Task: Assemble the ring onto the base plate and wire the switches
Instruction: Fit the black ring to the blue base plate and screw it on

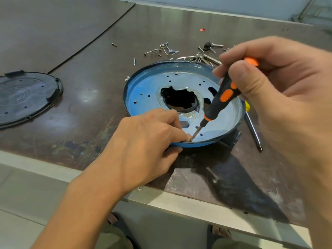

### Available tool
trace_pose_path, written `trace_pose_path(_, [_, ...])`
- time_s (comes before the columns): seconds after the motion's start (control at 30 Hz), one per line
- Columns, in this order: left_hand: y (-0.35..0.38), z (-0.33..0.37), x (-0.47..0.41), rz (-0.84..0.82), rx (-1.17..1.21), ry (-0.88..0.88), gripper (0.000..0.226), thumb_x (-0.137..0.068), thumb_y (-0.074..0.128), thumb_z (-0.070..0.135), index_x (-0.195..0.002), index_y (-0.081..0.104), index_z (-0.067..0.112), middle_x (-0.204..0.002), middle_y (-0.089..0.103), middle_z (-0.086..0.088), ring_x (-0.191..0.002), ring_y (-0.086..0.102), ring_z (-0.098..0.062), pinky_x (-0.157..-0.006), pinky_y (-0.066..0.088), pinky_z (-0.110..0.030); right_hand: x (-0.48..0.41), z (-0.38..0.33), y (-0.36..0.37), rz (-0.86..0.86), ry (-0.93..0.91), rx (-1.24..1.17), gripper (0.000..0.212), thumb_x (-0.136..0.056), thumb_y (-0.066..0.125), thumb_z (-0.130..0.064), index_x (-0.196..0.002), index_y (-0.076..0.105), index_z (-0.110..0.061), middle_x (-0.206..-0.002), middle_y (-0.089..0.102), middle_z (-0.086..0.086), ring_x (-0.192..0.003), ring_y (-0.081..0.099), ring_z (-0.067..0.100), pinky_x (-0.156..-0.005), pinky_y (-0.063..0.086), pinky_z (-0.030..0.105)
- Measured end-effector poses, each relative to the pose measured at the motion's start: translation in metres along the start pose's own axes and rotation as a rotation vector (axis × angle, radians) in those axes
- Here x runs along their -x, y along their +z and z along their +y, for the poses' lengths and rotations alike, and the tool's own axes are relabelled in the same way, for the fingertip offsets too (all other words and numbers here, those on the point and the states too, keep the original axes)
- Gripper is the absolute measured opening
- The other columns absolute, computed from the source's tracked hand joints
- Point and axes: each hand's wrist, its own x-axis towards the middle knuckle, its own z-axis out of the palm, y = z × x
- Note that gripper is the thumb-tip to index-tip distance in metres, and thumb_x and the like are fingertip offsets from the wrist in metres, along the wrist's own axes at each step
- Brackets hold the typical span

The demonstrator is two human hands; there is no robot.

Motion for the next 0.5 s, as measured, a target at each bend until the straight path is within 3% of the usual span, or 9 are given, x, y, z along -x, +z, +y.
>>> trace_pose_path(0.13, [-0.001,0.0,0.0,0.009,0.015,-0.022,0.027,-0.079,0.075,0.028,-0.103,0.075,0.041,-0.094,0.062,0.016,-0.089,0.06,-0.01,-0.055,0.054,-0.036,-0.002,-0.005,0.005,0.121,0.033,-0.013,0.021,-0.08,0.079,-0.031,-0.092,0.071,-0.015,-0.077,0.068,0.007,-0.063,0.063,0.012,-0.058,0.047,0.021])
trace_pose_path(0.2, [-0.002,0.001,-0.001,-0.005,0.011,-0.026,0.028,-0.08,0.074,0.029,-0.104,0.074,0.042,-0.096,0.062,0.017,-0.09,0.06,-0.01,-0.058,0.054,-0.037,-0.002,-0.003,0.007,0.122,0.013,-0.001,0.017,-0.082,0.079,-0.03,-0.09,0.072,-0.016,-0.072,0.066,0.006,-0.059,0.056,0.015,-0.055,0.041,0.023])
trace_pose_path(0.3, [-0.003,0.001,-0.002,-0.006,0.005,-0.019,0.026,-0.08,0.073,0.028,-0.103,0.074,0.041,-0.097,0.062,0.017,-0.092,0.06,-0.011,-0.058,0.055,-0.038,-0.003,0.0,0.006,0.012,-0.009,-0.056,0.015,-0.094,0.068,-0.023,-0.107,0.071,-0.016,-0.086,0.071,0.002,-0.067,0.058,0.006,-0.061,0.042,0.014])
trace_pose_path(0.4, [-0.004,0.002,-0.001,-0.005,-0.009,-0.016,0.022,-0.079,0.072,0.029,-0.1,0.075,0.038,-0.096,0.062,0.016,-0.091,0.06,-0.011,-0.057,0.055,-0.037,-0.002,0.001,-0.001,-0.18,-0.036,-0.059,0.03,-0.101,0.054,-0.018,-0.129,0.061,-0.011,-0.109,0.071,0.007,-0.083,0.062,0.006,-0.073,0.047,0.016])
trace_pose_path(0.5, [-0.003,0.002,-0.001,0.011,-0.002,-0.023,0.025,-0.079,0.074,0.029,-0.102,0.076,0.037,-0.096,0.063,0.016,-0.092,0.061,-0.01,-0.057,0.055,-0.035,-0.003,-0.004,-0.007,-0.323,-0.008,-0.079,0.036,-0.1,0.048,-0.021,-0.133,0.058,-0.012,-0.11,0.071,0.008,-0.088,0.064,0.017,-0.074,0.047,0.023])
